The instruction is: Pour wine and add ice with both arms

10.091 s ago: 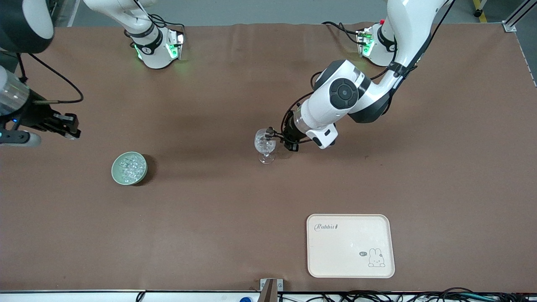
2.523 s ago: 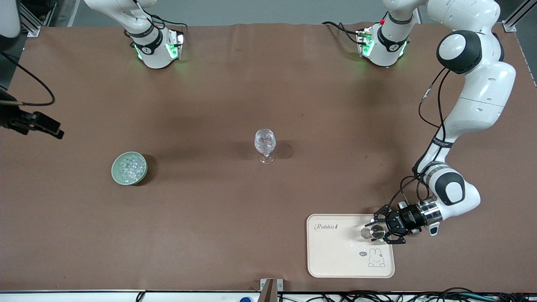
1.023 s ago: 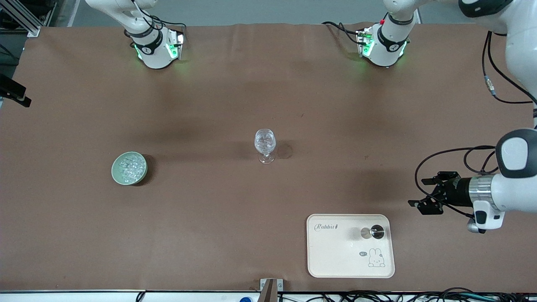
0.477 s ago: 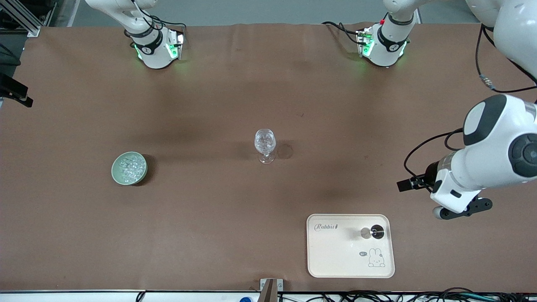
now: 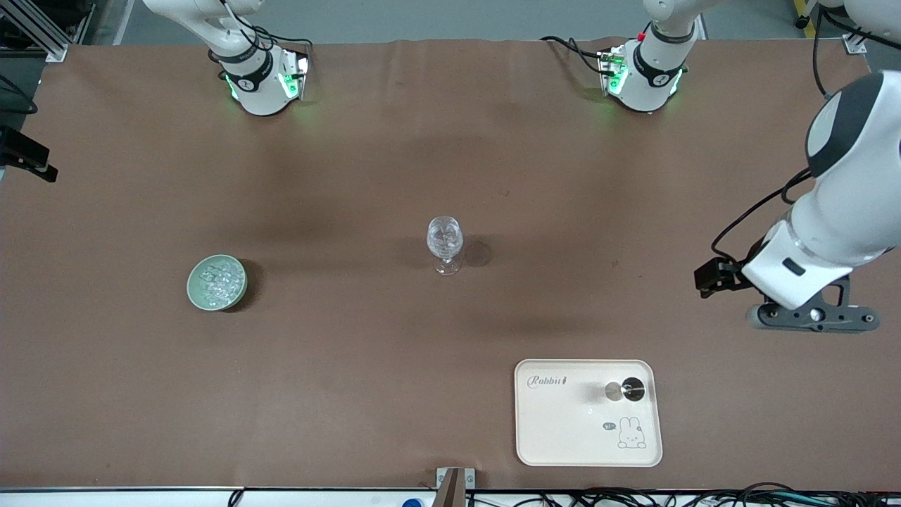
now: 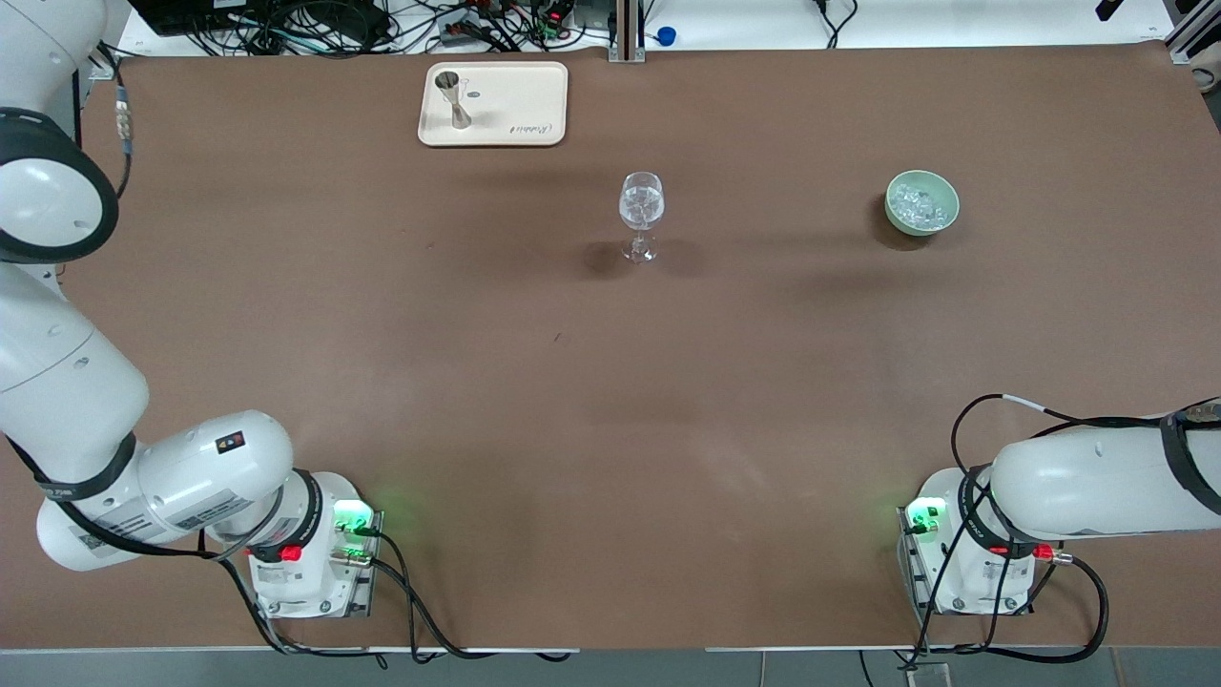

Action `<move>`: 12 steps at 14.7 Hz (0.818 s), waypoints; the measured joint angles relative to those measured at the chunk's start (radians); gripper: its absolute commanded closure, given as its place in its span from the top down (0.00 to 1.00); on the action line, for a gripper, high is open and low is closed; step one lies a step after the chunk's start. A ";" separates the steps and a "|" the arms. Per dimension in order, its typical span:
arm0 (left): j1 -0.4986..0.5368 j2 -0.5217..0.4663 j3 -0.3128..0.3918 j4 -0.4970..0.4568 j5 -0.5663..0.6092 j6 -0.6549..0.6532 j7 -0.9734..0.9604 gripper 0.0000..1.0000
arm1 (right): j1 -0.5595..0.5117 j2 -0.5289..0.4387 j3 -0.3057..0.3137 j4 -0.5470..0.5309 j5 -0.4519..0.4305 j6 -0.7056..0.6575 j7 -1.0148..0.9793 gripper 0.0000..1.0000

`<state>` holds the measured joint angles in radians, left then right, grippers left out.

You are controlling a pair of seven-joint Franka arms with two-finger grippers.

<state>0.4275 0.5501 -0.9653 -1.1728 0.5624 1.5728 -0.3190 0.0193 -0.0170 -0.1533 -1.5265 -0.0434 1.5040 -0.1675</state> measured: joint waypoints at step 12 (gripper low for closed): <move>-0.413 -0.386 0.691 -0.116 -0.429 -0.102 0.142 1.00 | -0.004 0.024 0.000 0.015 0.000 0.050 0.000 1.00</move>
<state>0.0146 0.1637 -0.2739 -1.2889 0.1332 1.4712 -0.1766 0.0153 0.0068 -0.1533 -1.5118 -0.0434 1.5543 -0.1672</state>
